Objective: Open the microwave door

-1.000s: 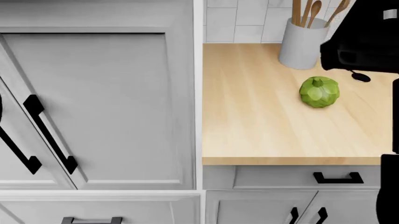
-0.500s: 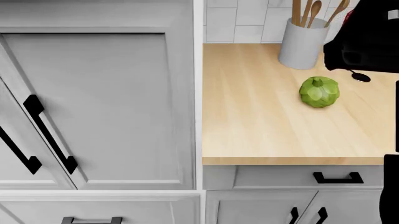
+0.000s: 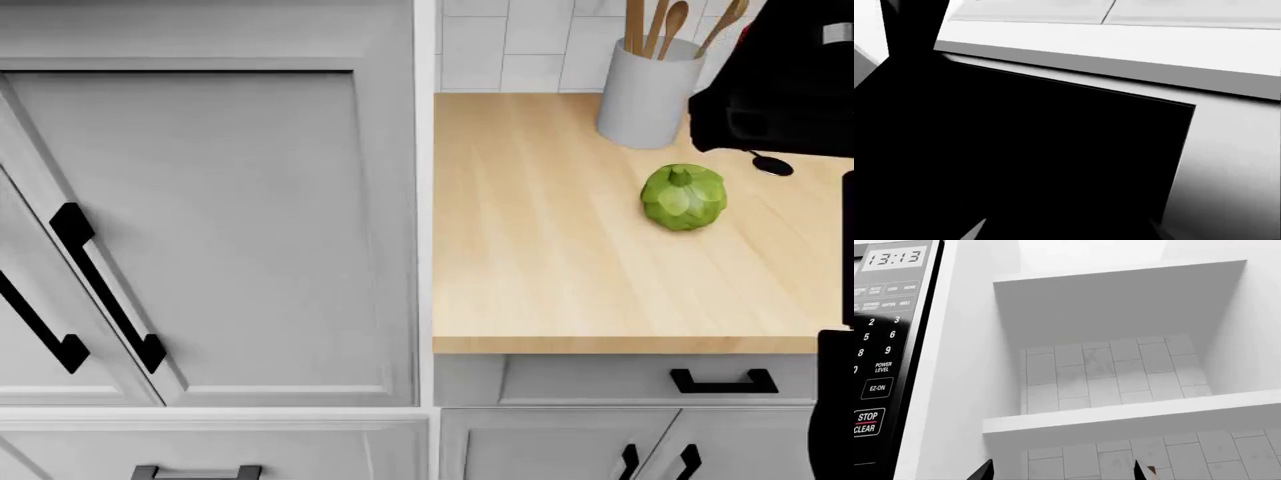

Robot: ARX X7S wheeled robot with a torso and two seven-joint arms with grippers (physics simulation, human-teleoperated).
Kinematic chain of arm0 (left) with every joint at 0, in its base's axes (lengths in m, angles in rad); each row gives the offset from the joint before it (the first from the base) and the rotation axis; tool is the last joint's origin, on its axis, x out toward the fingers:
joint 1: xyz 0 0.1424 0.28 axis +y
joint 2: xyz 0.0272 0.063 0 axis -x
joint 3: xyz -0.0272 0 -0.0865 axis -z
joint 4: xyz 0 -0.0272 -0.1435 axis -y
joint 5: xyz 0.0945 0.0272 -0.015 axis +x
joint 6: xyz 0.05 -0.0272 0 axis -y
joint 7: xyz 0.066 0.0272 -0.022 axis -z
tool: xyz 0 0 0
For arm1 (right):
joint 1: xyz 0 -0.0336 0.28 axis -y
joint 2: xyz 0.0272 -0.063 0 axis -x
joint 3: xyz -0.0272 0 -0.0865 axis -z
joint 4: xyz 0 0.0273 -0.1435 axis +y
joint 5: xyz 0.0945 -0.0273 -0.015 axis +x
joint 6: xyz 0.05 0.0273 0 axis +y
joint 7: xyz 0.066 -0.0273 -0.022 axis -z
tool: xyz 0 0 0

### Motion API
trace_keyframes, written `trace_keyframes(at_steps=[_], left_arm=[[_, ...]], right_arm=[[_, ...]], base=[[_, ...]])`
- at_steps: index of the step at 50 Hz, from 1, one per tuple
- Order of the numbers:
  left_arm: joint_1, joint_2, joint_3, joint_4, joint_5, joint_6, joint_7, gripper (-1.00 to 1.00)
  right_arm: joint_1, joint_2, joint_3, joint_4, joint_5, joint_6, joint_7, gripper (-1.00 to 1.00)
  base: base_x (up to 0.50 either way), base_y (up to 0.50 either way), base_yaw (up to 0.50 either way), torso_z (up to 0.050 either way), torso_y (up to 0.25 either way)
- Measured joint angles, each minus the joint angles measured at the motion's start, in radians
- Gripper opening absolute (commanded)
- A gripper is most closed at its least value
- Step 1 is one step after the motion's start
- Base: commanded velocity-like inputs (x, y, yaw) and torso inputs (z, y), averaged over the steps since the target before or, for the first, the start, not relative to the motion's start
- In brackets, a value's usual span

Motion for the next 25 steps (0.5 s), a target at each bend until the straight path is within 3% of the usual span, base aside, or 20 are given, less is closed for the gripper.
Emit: trace_keyframes(at_steps=[25], left_arm=[[0.168, -0.201, -0.058, 0.359, -0.026, -0.112, -0.19, 1.0]], right_arm=[[0.01, -0.006, -0.024, 0.001, -0.007, -0.001, 0.006, 1.0]], base=[[0.0, 0.0, 0.0, 0.0, 0.0]])
